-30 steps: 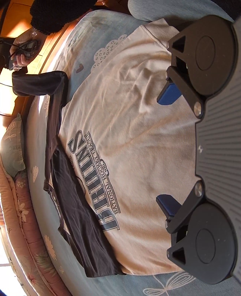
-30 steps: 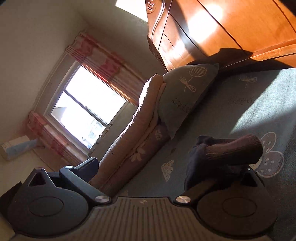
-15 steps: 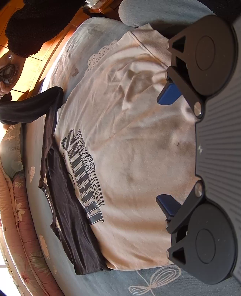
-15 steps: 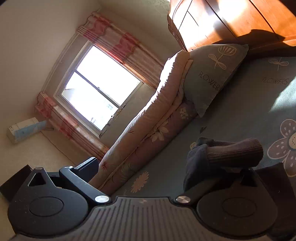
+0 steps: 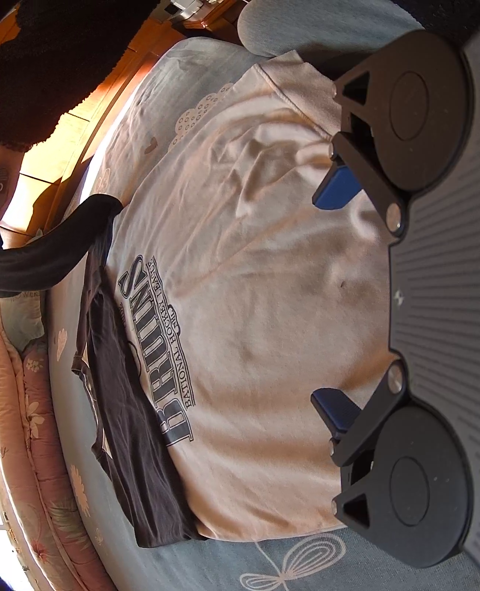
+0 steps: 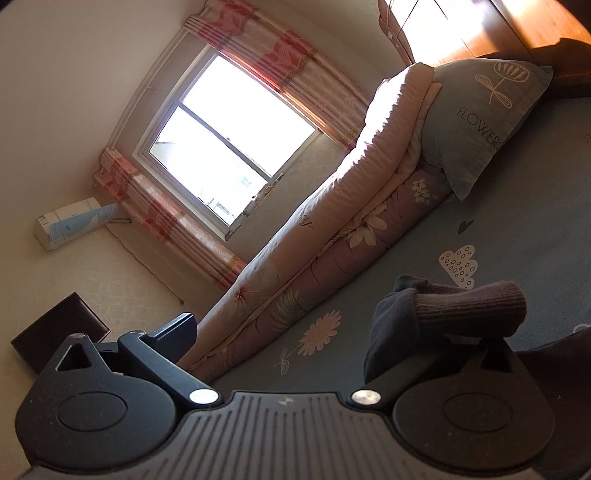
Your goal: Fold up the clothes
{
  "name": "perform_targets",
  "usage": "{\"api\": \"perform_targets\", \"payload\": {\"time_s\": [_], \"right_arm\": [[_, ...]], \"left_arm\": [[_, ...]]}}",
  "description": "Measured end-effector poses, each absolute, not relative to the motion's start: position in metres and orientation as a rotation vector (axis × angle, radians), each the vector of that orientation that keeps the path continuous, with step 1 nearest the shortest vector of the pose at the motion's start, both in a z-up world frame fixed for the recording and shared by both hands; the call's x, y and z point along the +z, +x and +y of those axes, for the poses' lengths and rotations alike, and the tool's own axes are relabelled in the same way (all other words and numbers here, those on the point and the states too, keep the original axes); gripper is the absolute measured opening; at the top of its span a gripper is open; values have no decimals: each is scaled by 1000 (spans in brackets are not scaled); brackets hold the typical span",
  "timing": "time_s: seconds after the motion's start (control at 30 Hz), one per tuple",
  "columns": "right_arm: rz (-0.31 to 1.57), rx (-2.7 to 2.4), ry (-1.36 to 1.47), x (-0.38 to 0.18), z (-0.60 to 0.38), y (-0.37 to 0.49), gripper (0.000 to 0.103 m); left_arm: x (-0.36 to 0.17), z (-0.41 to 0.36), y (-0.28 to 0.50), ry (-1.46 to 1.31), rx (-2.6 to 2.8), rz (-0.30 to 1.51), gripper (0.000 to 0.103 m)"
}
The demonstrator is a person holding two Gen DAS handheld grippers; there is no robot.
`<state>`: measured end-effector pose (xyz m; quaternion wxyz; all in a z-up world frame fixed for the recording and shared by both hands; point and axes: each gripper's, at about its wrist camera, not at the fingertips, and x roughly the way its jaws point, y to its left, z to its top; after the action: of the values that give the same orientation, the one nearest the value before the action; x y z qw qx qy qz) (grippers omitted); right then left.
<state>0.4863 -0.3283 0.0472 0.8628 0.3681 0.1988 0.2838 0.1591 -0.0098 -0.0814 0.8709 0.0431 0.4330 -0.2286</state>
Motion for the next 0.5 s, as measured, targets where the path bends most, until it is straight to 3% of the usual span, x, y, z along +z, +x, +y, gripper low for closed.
{"api": "perform_targets", "payload": {"time_s": [0.5], "right_arm": [[467, 656, 717, 16, -239, 478, 103]], "left_arm": [[-89, -12, 154, 116, -483, 935, 102]]}}
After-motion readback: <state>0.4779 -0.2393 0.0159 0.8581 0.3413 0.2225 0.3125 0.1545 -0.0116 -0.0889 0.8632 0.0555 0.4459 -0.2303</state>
